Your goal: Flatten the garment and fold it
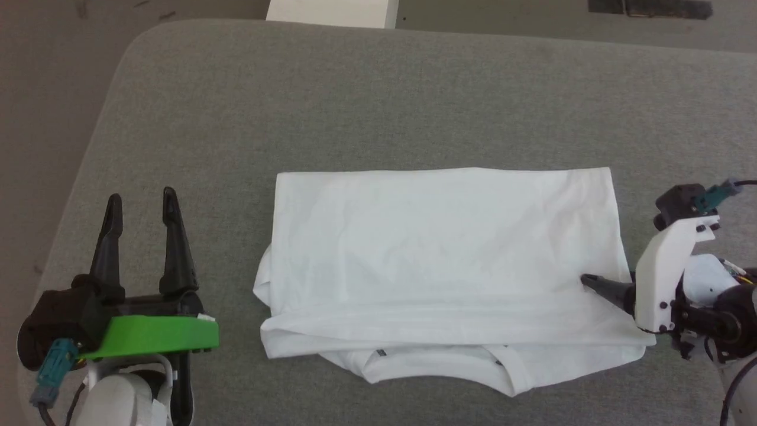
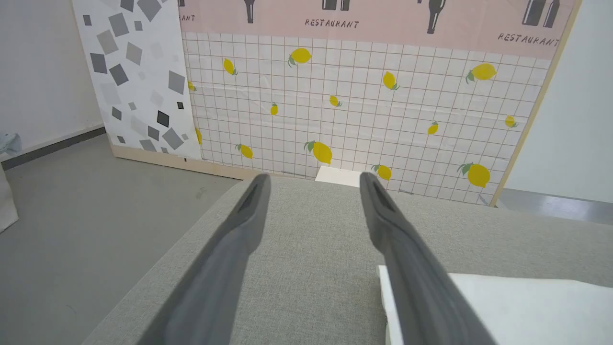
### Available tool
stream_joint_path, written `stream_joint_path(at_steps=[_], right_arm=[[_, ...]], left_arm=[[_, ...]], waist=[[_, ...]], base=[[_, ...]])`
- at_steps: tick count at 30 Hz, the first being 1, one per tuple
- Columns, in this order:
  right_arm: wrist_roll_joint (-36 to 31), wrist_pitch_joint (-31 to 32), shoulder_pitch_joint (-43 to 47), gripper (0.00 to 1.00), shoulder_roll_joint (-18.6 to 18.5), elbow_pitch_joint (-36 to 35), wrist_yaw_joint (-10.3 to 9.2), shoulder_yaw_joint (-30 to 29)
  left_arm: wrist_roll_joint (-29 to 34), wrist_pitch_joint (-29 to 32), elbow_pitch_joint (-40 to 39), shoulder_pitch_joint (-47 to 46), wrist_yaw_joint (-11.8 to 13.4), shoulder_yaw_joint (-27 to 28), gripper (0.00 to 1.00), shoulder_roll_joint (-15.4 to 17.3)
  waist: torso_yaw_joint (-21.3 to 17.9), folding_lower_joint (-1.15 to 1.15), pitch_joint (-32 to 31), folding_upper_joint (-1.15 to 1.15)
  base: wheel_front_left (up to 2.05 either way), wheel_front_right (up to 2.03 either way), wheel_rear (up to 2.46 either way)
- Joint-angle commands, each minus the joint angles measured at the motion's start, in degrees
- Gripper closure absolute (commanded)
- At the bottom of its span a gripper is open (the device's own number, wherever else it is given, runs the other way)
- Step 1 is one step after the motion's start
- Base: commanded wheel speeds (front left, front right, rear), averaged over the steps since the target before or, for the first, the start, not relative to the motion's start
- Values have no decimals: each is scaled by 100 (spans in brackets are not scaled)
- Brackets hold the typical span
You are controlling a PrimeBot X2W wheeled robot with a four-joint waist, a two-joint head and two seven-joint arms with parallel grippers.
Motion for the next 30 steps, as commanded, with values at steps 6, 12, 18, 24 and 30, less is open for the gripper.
stream_joint_path(at_steps=[6, 12, 18, 24, 30], right_arm=[[376, -242, -149, 0, 179, 252, -8, 702], [398, -506, -322, 87, 32, 523, -8, 941], [423, -733, -344, 100, -143, 785, -8, 778], [317, -780, -37, 100, -531, 995, -8, 212], [-487, -786, 219, 100, -821, 1290, -8, -672]], left_arm=[[230, -44, 9, 95, -249, 233, 0, -286], [360, -44, 119, 106, -444, 314, 0, -471], [446, -44, 217, 177, -559, 358, 0, -602], [501, -44, 283, 265, -628, 413, 0, -703], [527, -44, 310, 379, -677, 478, 0, -757]], waist=[[48, 0, 86, 0], [61, 0, 18, 0], [-29, 0, -154, 0], [-176, 0, -361, 0], [-309, 0, -480, 0]], base=[[0, 0, 0], [0, 0, 0], [0, 0, 0], [0, 0, 0], [0, 0, 0]])
